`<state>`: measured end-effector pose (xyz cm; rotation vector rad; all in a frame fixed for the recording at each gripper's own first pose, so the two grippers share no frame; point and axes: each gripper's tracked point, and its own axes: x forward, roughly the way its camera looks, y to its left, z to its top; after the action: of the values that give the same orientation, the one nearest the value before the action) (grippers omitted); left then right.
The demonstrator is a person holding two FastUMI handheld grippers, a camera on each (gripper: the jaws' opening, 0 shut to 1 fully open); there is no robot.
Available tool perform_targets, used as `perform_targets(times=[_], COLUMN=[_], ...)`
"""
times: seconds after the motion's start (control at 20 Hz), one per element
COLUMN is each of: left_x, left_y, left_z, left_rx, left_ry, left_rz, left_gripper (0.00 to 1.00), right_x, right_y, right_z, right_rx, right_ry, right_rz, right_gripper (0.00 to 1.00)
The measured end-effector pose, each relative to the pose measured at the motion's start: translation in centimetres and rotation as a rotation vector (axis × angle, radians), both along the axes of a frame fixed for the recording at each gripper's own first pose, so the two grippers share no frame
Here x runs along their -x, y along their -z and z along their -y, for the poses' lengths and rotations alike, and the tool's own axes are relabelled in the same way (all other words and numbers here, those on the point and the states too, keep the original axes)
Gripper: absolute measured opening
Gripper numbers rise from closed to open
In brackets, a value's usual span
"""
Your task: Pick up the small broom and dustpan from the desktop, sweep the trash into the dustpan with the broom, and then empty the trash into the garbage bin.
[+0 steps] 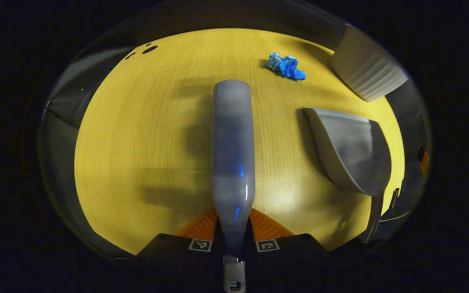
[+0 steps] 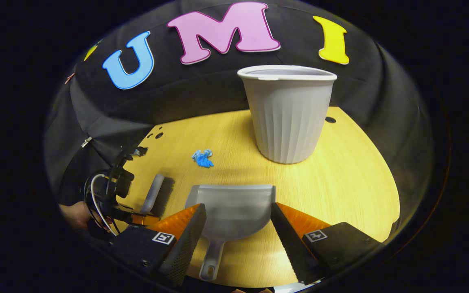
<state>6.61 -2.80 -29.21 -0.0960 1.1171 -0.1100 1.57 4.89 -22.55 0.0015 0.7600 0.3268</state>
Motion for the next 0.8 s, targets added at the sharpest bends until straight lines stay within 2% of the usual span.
perform_targets(times=[0.25,0.3,0.35,0.4,0.45,0.6,0.8], left_x=[-2.2,-2.8,-3.4,-4.0,-4.7,-6.5,-9.4], left_y=[-3.2,-3.9,-4.5,-4.9,-5.3,-5.7,-6.1], left_z=[-1.9,-2.4,-3.0,-3.9,-4.8,-7.1,-8.2], left_rx=[0.03,0.031,0.024,0.01,-0.01,-0.069,-0.143], left_ry=[0.042,0.056,0.07,0.085,0.098,0.136,0.217], left_rz=[0.136,0.155,0.168,0.183,0.193,0.205,0.209], left_gripper=[0.23,0.26,0.23,0.21,0.24,0.23,0.23], right_x=[2.3,2.8,3.5,4.1,4.7,5.8,5.6], right_y=[3.1,3.9,4.4,4.9,5.4,6.8,9.5], right_z=[-0.7,-0.8,-1.1,-1.5,-1.8,-1.8,-1.6], right_rx=[0.058,0.072,0.075,0.074,0.076,0.114,0.137], right_ry=[-0.004,-0.004,-0.004,-0.004,-0.001,0.019,0.079], right_rz=[-0.155,-0.184,-0.215,-0.242,-0.266,-0.309,-0.358], right_gripper=[0.99,1.0,0.99,0.99,0.99,0.99,1.0])
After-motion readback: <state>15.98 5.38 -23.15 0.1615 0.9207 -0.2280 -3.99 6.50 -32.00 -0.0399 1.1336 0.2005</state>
